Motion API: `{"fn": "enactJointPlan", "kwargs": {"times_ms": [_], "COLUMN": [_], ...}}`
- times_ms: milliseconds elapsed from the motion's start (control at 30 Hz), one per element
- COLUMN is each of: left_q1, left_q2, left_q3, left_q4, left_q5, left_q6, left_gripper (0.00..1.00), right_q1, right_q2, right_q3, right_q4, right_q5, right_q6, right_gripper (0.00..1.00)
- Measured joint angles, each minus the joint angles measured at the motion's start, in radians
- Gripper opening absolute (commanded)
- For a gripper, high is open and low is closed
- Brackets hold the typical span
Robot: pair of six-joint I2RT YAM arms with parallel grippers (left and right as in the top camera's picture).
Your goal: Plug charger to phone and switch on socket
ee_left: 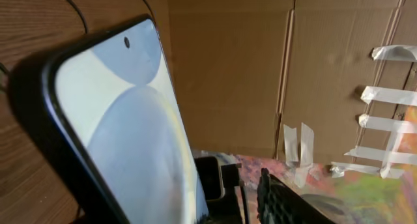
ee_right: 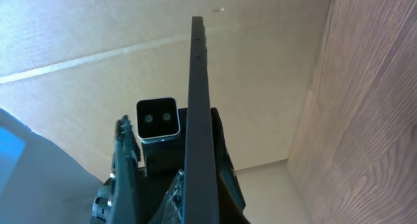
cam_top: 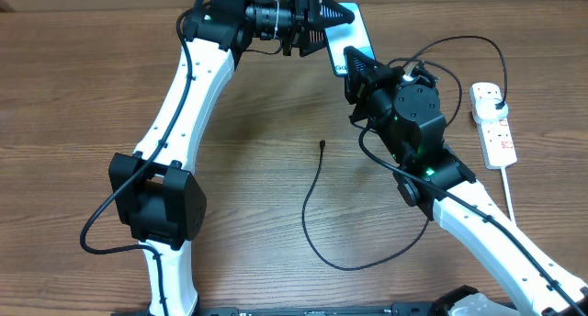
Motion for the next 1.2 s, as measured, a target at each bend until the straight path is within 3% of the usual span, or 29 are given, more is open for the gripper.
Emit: {"fn": "enactJointPlan", "kwargs": {"times_ms": [267, 933, 1200], "left_q1": [-0.006, -0.014, -0.014], "left_q2": [0.000, 0.000, 0.000], "left_q3": [-0.001, -0.002, -0.003], "left_q4": [-0.003, -0.008, -0.008], "left_q5": [-0.036, -0.124, -0.135], "left_q6": [-0.002, 0.001, 0.001], "left_gripper": [0.29, 0.31, 0.23], "right_q1": [-0.002, -0.003, -0.008], "right_q2": [0.000, 0.000, 0.000], "right_q3": [0.005, 0.014, 0.014], "right_q4": [0.002, -0.026, -0.020], "right_q5": [0.007, -0.014, -0.030], "right_q6": [0.003, 0.018, 0.019], "right_gripper": [0.04, 0.04, 0.04]}}
